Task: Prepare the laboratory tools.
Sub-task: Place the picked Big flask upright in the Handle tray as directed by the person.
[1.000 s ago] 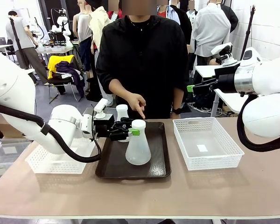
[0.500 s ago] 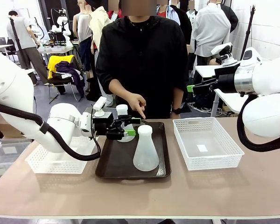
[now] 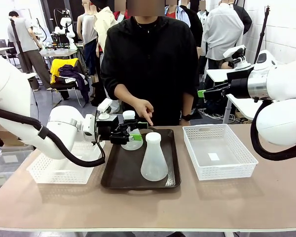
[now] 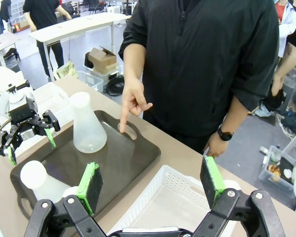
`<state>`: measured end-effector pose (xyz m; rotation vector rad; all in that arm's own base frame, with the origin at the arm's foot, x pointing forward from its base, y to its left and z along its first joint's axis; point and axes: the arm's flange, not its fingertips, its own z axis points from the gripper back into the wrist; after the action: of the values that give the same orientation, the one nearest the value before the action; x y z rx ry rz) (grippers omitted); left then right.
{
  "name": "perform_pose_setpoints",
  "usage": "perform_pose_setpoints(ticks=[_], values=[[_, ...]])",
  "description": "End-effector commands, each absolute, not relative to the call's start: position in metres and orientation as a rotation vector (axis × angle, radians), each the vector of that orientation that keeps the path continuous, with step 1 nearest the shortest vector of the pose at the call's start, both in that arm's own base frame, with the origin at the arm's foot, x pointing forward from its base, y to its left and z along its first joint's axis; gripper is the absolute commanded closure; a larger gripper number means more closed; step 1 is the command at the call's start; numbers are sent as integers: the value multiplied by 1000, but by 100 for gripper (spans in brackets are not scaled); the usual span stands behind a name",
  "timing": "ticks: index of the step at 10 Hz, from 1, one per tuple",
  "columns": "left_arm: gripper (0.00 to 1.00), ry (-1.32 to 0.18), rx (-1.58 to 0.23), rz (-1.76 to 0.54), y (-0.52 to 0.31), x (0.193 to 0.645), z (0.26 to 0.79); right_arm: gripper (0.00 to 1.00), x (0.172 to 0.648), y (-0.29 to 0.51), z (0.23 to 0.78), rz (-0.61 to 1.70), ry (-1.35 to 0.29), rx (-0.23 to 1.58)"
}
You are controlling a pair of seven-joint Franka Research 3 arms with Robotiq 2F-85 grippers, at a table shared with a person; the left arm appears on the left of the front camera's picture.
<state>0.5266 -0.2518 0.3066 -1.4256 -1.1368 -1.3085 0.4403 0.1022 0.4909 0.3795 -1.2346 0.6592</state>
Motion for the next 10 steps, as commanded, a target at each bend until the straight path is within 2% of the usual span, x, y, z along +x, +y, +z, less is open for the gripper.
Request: perform_pose_setpoints(ticks=[1,2,10], values=[[0,-1092,-1385,-1284,-249,521,311,0,440,102,492,658,-1246,379],[0,-1137,-1426,-1308,-252,527,307,0,440,102,492,658,-1246,379],[0,-1137,-1426,-1308,-252,527,307,0,440,102,492,658,-1246,379]])
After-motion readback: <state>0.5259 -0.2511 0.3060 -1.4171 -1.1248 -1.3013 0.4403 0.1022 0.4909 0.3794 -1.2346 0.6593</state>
